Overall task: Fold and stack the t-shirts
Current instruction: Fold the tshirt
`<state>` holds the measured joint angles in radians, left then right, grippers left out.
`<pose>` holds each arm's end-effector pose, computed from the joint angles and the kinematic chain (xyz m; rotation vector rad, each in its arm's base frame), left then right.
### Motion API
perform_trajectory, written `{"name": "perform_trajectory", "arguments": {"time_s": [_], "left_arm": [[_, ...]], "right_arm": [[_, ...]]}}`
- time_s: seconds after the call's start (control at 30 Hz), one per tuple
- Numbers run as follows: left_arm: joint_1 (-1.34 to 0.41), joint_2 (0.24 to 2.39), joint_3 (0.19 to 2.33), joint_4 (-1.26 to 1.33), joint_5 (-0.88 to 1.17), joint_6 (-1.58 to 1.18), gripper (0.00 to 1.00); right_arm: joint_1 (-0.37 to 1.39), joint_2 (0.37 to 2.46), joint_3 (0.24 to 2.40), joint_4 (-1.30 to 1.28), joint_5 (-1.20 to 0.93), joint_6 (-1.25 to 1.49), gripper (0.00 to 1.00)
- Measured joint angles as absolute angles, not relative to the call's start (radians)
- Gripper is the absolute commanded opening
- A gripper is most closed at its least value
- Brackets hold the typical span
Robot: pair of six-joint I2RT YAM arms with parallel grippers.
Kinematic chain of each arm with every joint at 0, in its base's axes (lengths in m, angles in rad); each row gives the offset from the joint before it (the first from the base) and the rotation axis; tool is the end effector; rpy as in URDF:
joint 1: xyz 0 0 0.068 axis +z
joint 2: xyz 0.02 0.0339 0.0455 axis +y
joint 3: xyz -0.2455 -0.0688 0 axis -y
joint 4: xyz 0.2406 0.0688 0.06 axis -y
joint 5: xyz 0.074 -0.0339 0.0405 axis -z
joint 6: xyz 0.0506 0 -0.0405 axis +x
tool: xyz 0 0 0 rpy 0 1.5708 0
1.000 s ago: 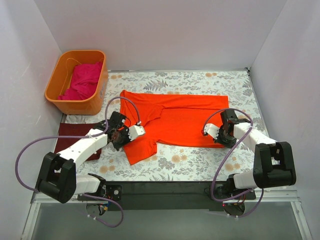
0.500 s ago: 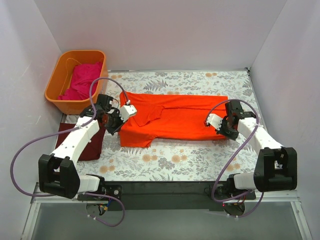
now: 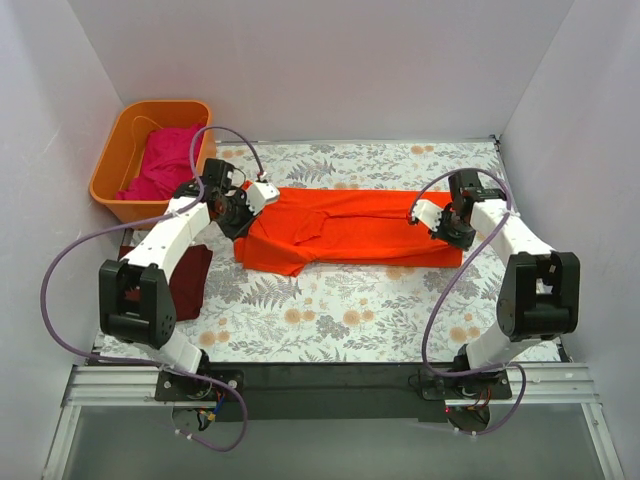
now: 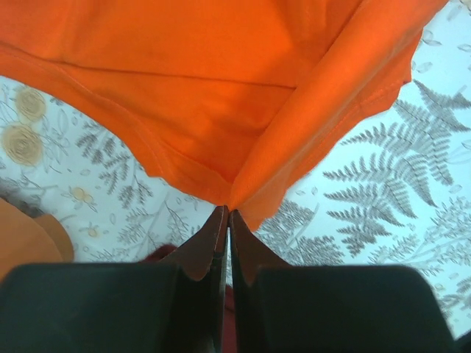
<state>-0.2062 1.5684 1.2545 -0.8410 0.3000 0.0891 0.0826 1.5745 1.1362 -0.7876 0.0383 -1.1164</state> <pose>0.3064 -0.0794 0.2299 0.4844 2.6692 -0.4426 0.3055 0.0233 0.1940 -1.5980 2.3551 -0.2924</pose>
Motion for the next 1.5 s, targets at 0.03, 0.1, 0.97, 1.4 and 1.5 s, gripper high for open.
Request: {"name": "perform_trajectory", "arguments": {"time_s": [0.03, 0.1, 0.97, 1.4, 1.5], "left_arm": [[-0.205, 1.589, 1.273, -0.839, 0.299, 0.089, 0.0], [-0.202, 1.628, 1.305, -0.828, 0.297, 0.09, 0.0], [-0.147, 2.045, 1.692, -0.806, 0.299, 0.107, 0.0], [-0.147, 2.13, 1.715, -0.761, 0.273, 0.07, 0.14], [-0.144, 2.151, 1.761, -0.78, 0.266, 0.031, 0.27]], "right_arm": [[0.081, 1.593, 1.154, -0.788, 0.038, -1.12, 0.01], [0.078, 1.628, 1.19, -0.791, 0.038, -1.13, 0.01], [0.061, 2.014, 1.553, -0.814, 0.054, -1.161, 0.01], [0.061, 2.101, 1.639, -0.817, 0.059, -1.129, 0.32], [0.06, 2.101, 1.641, -0.82, 0.073, -1.102, 0.49]]}}
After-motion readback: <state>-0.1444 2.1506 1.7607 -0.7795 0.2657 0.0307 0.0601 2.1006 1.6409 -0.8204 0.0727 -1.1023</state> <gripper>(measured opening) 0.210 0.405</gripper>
